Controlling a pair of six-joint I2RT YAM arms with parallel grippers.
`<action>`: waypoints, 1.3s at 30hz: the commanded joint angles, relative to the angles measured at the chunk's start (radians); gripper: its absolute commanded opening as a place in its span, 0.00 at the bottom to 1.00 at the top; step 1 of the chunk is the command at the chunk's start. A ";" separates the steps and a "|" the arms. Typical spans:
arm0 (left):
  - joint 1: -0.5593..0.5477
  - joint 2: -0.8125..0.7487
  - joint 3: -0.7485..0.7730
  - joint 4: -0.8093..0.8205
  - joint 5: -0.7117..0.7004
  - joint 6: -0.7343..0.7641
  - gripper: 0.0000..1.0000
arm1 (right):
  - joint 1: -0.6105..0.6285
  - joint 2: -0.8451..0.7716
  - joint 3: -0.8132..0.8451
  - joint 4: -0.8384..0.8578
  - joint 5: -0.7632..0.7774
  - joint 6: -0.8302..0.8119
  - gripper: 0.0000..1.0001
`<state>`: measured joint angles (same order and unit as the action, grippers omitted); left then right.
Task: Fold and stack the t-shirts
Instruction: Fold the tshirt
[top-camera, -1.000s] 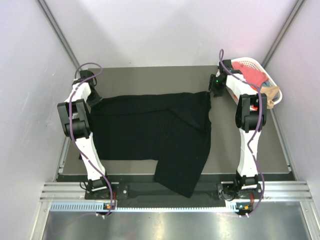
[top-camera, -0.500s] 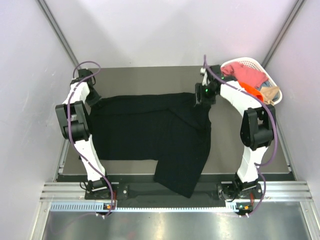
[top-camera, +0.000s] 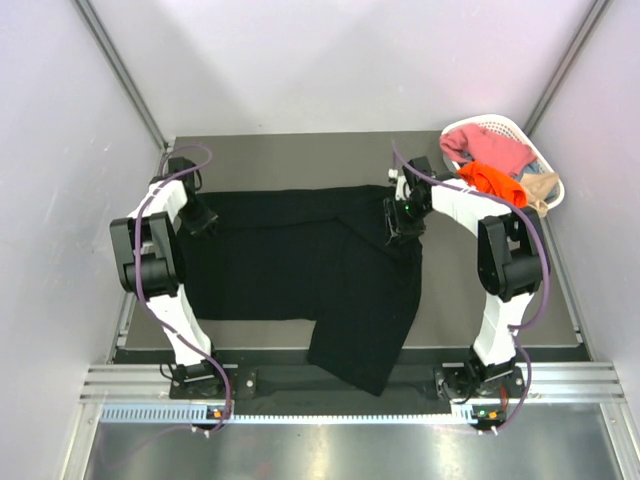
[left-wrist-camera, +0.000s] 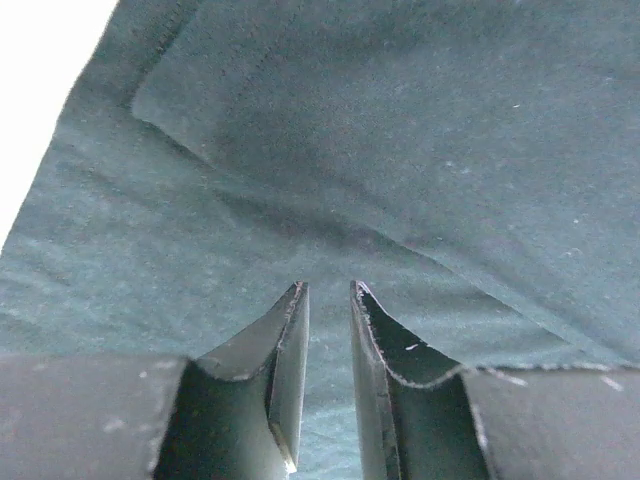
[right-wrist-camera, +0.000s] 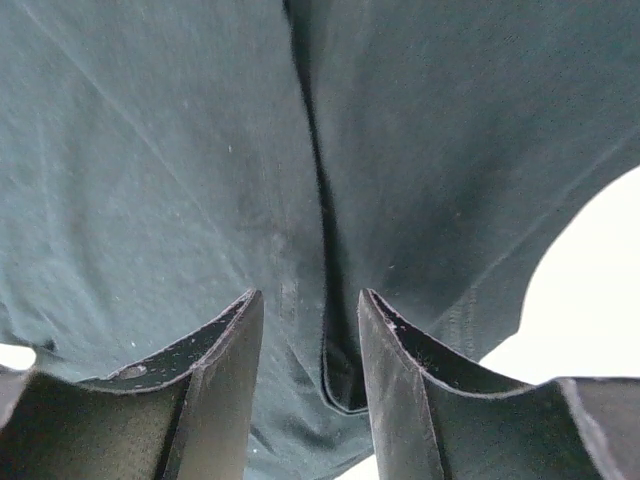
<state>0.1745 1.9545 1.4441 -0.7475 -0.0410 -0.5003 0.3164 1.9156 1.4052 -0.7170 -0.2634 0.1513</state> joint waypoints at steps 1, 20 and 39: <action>0.005 -0.092 -0.002 0.011 0.001 0.003 0.28 | 0.020 -0.033 -0.015 0.048 -0.026 -0.029 0.43; 0.003 -0.106 0.048 -0.016 -0.011 0.014 0.28 | 0.026 -0.030 -0.061 0.076 -0.080 -0.007 0.17; 0.003 -0.100 0.062 -0.016 -0.023 0.019 0.28 | 0.085 -0.196 -0.060 -0.104 -0.069 0.048 0.00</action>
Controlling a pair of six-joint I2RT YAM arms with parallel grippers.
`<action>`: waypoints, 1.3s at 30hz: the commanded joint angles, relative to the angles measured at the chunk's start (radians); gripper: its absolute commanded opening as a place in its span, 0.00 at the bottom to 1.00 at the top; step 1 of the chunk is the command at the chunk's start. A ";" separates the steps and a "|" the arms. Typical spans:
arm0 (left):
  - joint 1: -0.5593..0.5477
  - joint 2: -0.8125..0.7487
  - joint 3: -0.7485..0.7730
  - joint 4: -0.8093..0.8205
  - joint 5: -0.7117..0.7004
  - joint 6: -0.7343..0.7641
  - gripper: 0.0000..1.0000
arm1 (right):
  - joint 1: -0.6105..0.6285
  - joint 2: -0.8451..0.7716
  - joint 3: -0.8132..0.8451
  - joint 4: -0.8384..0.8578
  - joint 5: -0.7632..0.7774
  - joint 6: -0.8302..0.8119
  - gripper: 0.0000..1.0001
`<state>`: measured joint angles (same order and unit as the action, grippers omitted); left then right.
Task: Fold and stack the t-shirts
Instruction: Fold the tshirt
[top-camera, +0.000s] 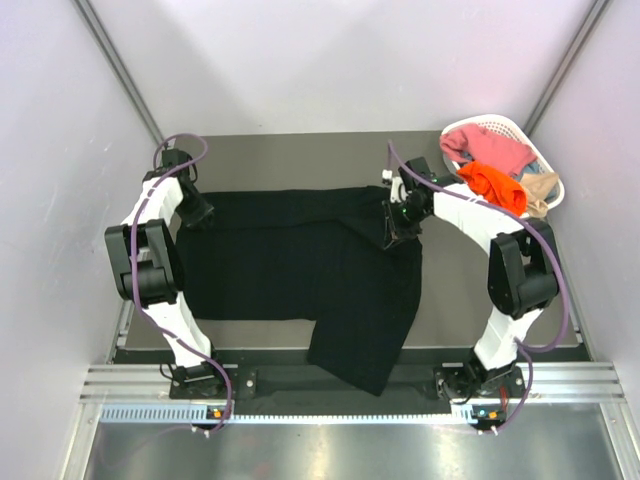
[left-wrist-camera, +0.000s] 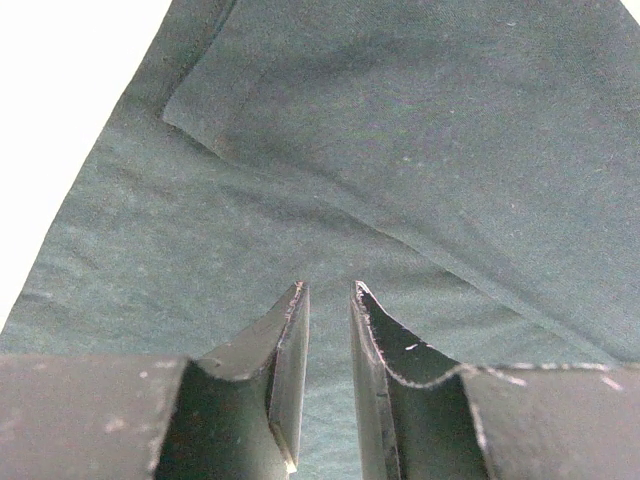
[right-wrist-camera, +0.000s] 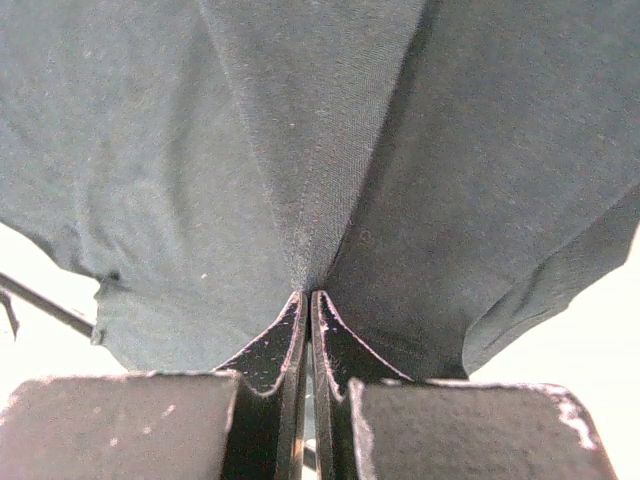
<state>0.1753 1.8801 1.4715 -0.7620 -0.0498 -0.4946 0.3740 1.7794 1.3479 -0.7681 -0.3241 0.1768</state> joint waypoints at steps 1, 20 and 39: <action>0.003 -0.026 0.035 -0.002 -0.015 0.013 0.28 | 0.034 -0.063 -0.003 -0.057 -0.009 0.030 0.00; 0.003 -0.018 0.033 0.007 -0.018 0.011 0.28 | 0.161 -0.098 -0.073 -0.091 0.072 0.128 0.07; 0.016 0.155 0.243 0.131 0.079 0.088 0.34 | -0.156 0.126 0.245 0.056 0.174 0.090 0.61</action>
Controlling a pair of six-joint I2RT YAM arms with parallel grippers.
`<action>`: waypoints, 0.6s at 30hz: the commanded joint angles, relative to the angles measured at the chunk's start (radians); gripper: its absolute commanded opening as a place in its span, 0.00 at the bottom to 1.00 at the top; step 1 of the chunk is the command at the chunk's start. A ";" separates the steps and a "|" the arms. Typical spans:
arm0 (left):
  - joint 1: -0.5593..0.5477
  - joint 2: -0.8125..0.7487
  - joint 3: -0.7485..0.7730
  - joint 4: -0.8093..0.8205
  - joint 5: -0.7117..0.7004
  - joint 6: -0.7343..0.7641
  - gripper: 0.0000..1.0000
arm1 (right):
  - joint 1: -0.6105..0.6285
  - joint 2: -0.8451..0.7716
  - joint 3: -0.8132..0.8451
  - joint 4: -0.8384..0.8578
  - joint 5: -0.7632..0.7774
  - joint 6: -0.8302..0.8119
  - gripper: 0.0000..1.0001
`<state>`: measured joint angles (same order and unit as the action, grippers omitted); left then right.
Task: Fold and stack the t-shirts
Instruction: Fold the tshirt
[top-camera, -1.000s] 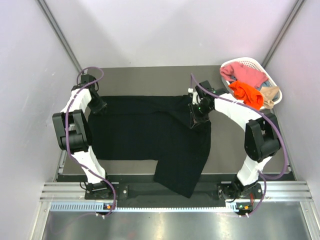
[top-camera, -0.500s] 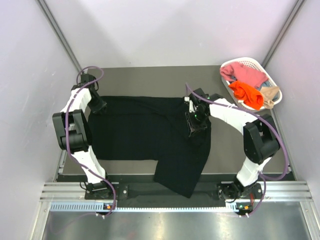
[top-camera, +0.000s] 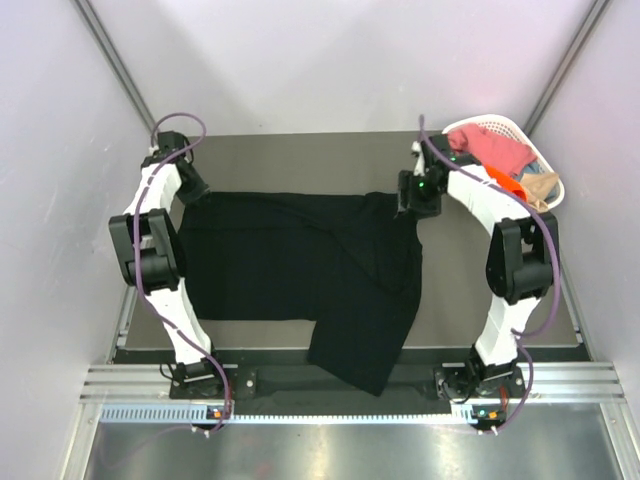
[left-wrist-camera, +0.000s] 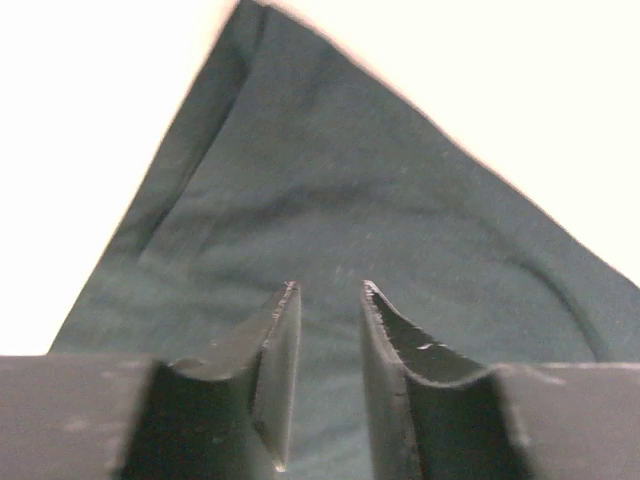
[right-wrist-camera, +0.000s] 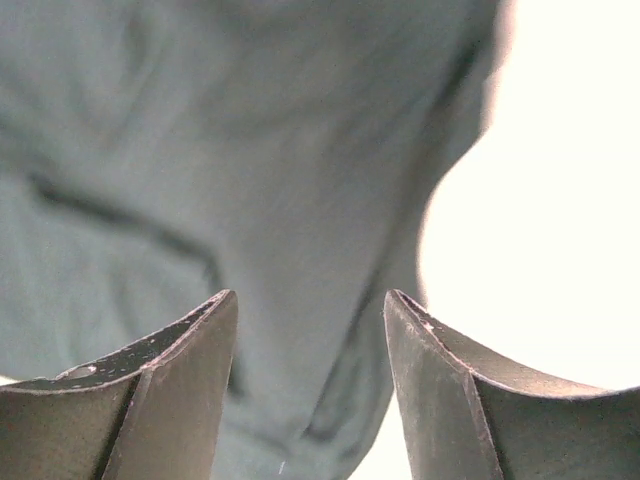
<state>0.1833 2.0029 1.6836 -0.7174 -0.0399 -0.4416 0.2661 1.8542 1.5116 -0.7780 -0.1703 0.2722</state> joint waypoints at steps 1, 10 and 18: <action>0.010 0.042 0.033 0.096 0.080 0.034 0.31 | -0.066 0.069 0.103 0.071 0.022 -0.008 0.61; 0.016 0.155 0.083 0.131 0.121 -0.019 0.16 | -0.099 0.263 0.308 0.111 0.051 0.007 0.46; 0.038 0.226 0.082 0.121 0.141 -0.081 0.15 | -0.099 0.346 0.406 0.117 0.114 0.027 0.38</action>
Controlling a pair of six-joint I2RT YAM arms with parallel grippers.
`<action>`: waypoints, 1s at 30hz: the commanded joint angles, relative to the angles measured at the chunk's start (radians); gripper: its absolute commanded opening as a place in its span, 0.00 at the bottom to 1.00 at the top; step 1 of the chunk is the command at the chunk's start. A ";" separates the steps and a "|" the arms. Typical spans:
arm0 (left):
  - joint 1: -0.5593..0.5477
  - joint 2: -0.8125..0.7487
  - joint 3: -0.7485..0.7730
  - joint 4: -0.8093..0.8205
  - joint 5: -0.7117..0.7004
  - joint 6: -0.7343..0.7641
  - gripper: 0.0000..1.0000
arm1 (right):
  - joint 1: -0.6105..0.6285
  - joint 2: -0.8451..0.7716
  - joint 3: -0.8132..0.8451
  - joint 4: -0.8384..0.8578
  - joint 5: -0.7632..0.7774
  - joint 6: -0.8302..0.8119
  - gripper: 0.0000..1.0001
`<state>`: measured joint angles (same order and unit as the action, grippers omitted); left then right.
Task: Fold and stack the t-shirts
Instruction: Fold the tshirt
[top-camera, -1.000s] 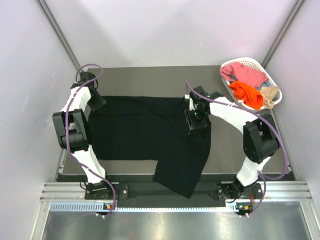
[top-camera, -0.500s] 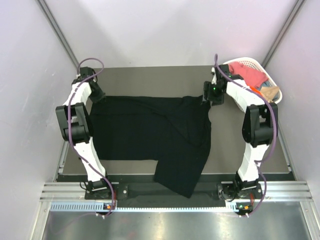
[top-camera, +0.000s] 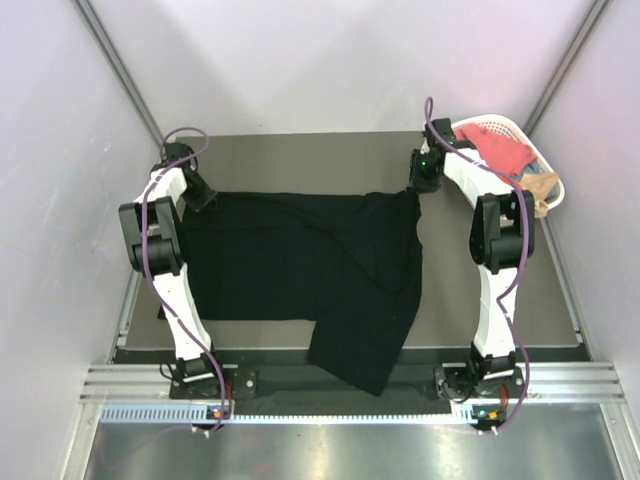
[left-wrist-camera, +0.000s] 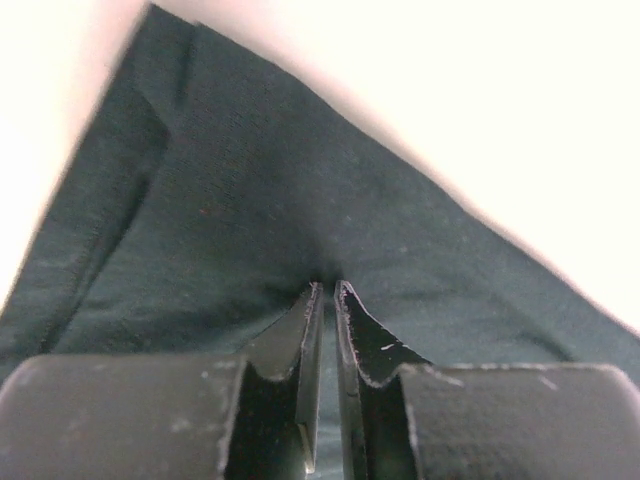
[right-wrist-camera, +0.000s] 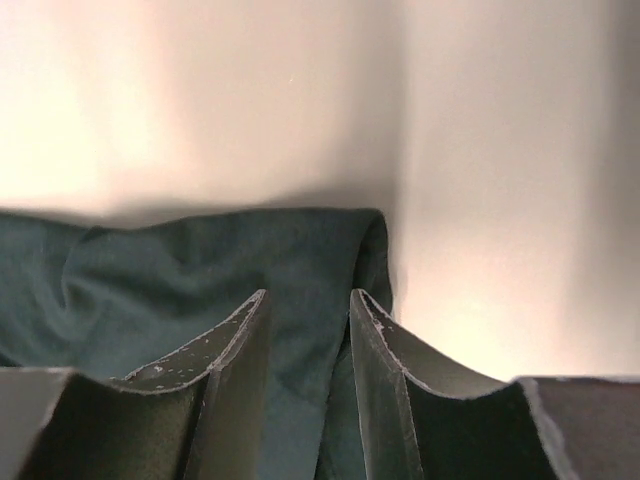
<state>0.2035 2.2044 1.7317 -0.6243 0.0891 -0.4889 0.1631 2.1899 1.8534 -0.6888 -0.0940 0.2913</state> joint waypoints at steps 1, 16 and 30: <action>0.022 0.035 0.035 0.020 -0.001 -0.040 0.13 | 0.006 0.014 0.069 0.025 0.039 0.006 0.38; 0.048 0.150 0.130 -0.152 -0.046 -0.097 0.09 | -0.007 0.106 0.115 0.040 0.076 0.003 0.38; 0.054 0.182 0.126 -0.155 -0.040 -0.111 0.11 | -0.068 0.110 0.152 0.061 0.183 -0.063 0.00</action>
<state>0.2436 2.3070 1.8977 -0.7605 0.1162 -0.6044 0.1219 2.3222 1.9659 -0.6670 0.0010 0.2615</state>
